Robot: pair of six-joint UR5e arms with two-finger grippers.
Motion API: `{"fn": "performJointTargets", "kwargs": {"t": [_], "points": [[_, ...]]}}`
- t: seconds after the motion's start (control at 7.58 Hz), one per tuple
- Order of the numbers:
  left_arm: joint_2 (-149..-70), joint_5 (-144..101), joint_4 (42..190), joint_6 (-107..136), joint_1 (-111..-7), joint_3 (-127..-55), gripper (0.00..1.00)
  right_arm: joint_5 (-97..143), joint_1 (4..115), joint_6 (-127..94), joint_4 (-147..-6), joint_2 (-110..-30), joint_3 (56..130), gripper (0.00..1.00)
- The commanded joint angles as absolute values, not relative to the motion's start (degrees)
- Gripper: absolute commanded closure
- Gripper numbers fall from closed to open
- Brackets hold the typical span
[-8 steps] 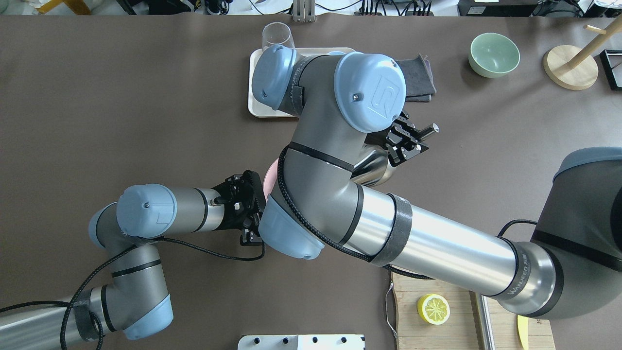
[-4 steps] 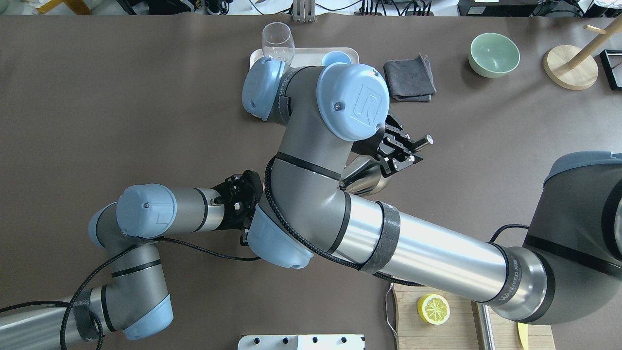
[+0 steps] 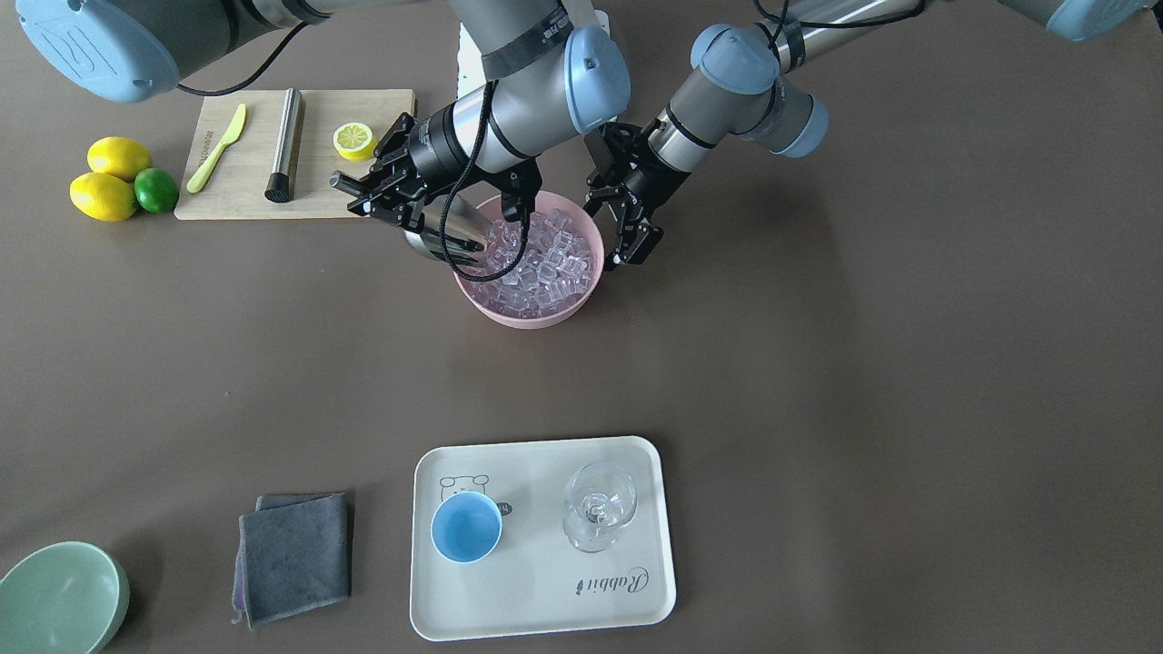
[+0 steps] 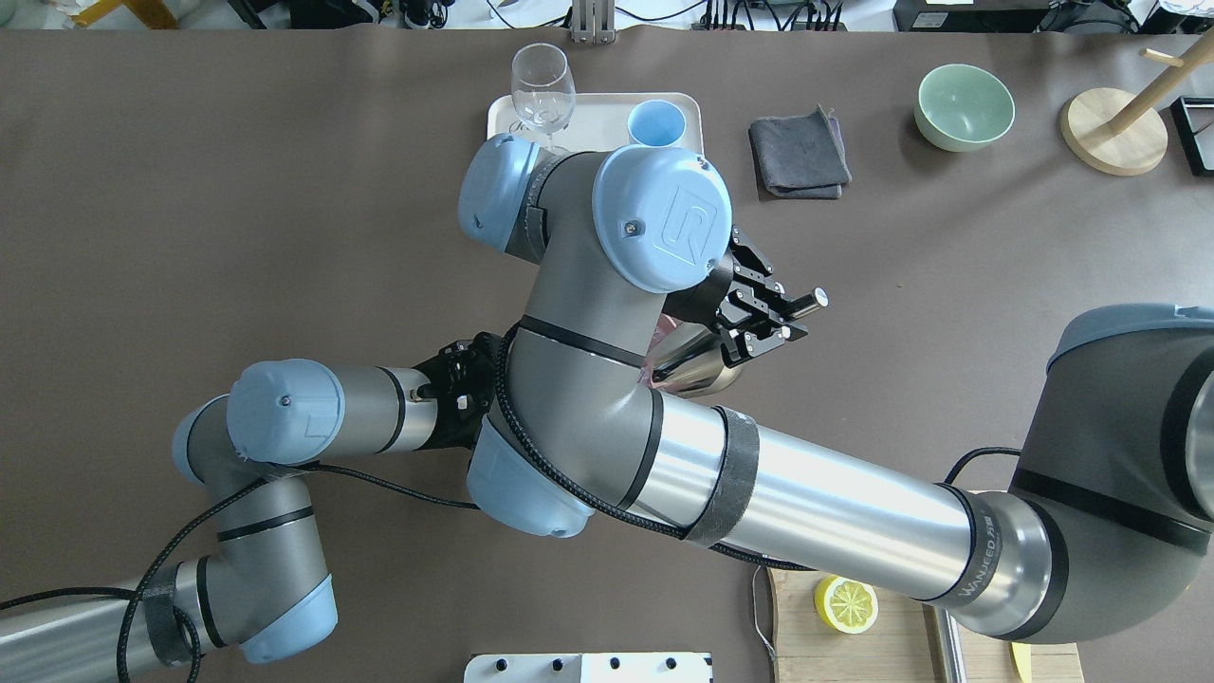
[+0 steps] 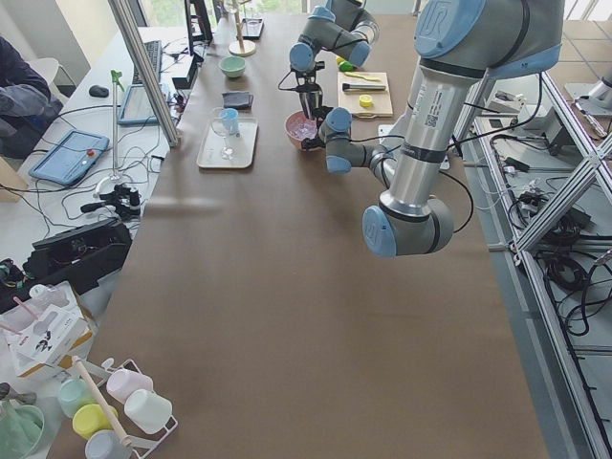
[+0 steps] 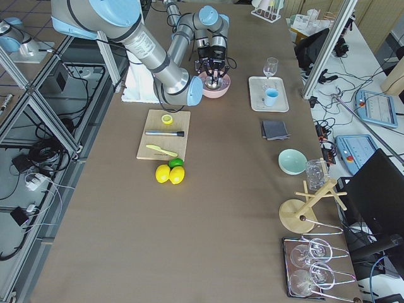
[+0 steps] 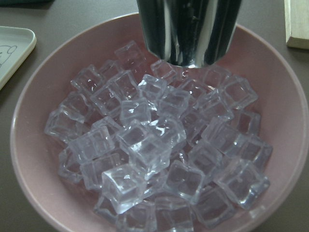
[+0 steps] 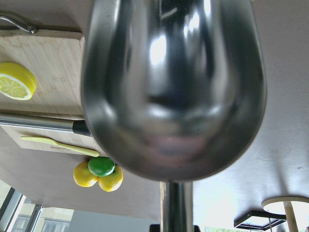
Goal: Put ice in cup with scoop
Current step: 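Lower the scoop with the right gripper into the ice cubes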
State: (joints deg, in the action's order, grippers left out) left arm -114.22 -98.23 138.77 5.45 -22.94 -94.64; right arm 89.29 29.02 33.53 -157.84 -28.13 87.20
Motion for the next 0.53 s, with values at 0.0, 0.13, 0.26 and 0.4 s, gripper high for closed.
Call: {"fn": "performJointTargets", "kwargs": {"t": [0.0, 0.13, 0.26, 0.4], "points": [[-114.3, -98.3, 138.8, 5.4, -22.9, -94.7, 0.02, 89.6, 28.6, 32.0, -156.3, -27.5, 85.3, 1.00], [-114.3, -98.3, 138.8, 5.4, -23.0, -94.7, 0.02, 89.8, 28.6, 31.7, -155.5, -27.5, 84.9, 1.00], [-114.3, -98.3, 138.8, 5.4, -23.0, -94.7, 0.02, 89.9, 28.6, 30.2, -154.6, -27.2, 84.2, 1.00], [-114.3, -98.3, 138.8, 5.4, -23.0, -94.7, 0.02, 90.4, 28.6, 30.1, -153.5, -27.2, 83.5, 1.00]]}}
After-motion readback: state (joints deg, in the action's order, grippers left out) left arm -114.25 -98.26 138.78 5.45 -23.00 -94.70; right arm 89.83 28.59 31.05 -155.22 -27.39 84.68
